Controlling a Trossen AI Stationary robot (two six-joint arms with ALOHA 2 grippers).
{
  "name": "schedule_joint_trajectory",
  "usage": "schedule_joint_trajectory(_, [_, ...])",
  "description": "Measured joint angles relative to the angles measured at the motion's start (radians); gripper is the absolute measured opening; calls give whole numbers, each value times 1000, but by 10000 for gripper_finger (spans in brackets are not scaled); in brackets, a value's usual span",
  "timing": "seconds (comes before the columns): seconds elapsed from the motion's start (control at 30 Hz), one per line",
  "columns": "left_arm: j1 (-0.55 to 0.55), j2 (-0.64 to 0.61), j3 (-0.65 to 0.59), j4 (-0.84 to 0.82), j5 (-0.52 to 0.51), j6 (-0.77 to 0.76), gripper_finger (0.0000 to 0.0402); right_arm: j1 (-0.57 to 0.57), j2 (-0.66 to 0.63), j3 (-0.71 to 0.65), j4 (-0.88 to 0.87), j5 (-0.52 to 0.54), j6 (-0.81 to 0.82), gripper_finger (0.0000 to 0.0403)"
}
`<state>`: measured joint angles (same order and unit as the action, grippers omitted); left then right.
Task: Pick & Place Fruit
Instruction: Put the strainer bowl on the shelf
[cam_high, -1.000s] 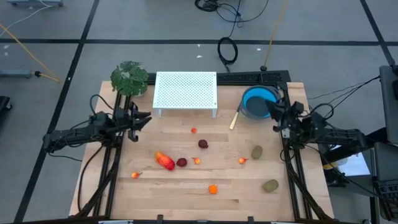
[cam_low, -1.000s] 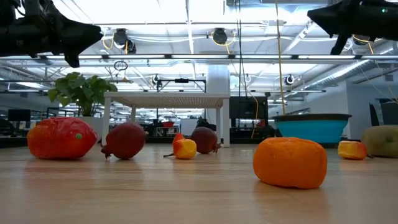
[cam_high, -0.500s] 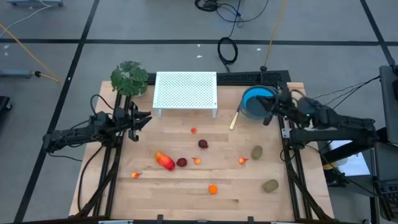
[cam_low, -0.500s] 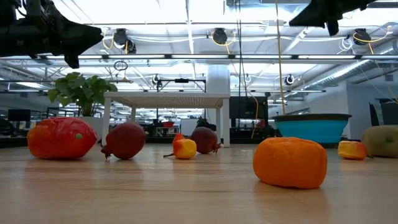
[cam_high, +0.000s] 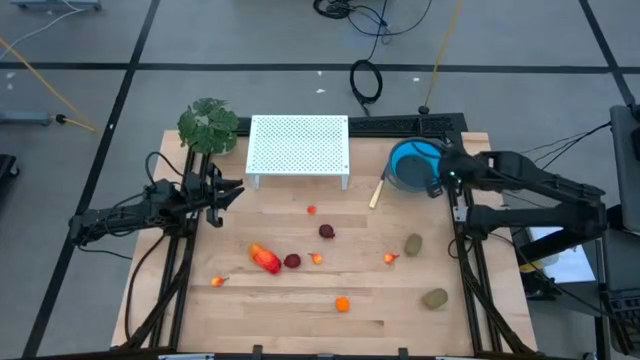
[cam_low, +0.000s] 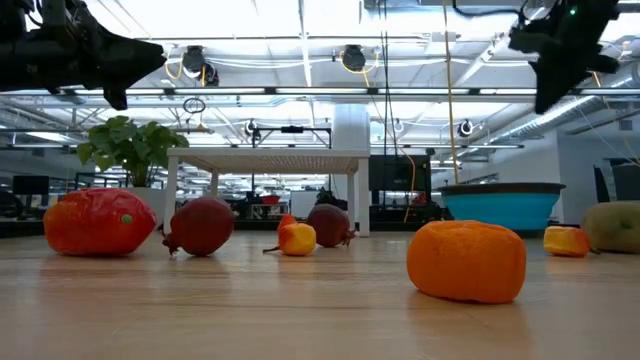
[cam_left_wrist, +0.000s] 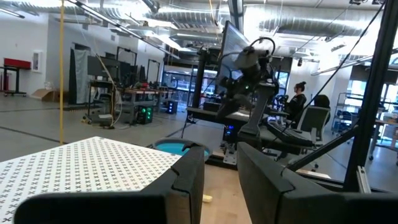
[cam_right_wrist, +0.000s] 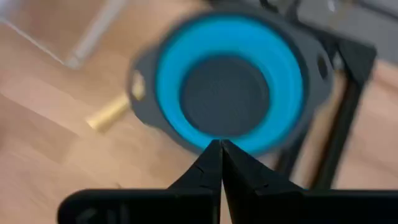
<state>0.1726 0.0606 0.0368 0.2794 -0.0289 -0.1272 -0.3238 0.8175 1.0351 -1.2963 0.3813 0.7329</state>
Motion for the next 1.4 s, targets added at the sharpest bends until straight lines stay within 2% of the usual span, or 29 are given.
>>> schedule_joint_trajectory(0.2, [0, 0, 0, -23, -23, -6, 93, -110, 20, -10, -22, -38, -43, 6])
schedule_joint_trajectory(0.33, [0, 0, 0, -27, -70, -14, 93, -178, 18, -10, 13, -43, -126, 34])
schedule_joint_trajectory(0.5, [0, 0, 0, -28, -100, -15, 93, -252, 19, -11, 29, -45, -192, 103])
schedule_joint_trajectory(0.8, [0, 0, 0, -29, -104, -15, 93, -364, 30, -11, 26, -50, -140, 236])
schedule_joint_trajectory(0.9, [0, 0, 0, -29, -104, -13, 93, -399, 54, -12, 24, -114, -96, 260])
schedule_joint_trajectory(1.1, [0, 0, 0, -29, -105, -13, 93, -449, 135, -12, 21, -119, -46, 273])
schedule_joint_trajectory(1.4, [0, 0, 0, -29, -105, -12, 93, -524, 243, -13, 12, -124, -9, 262])
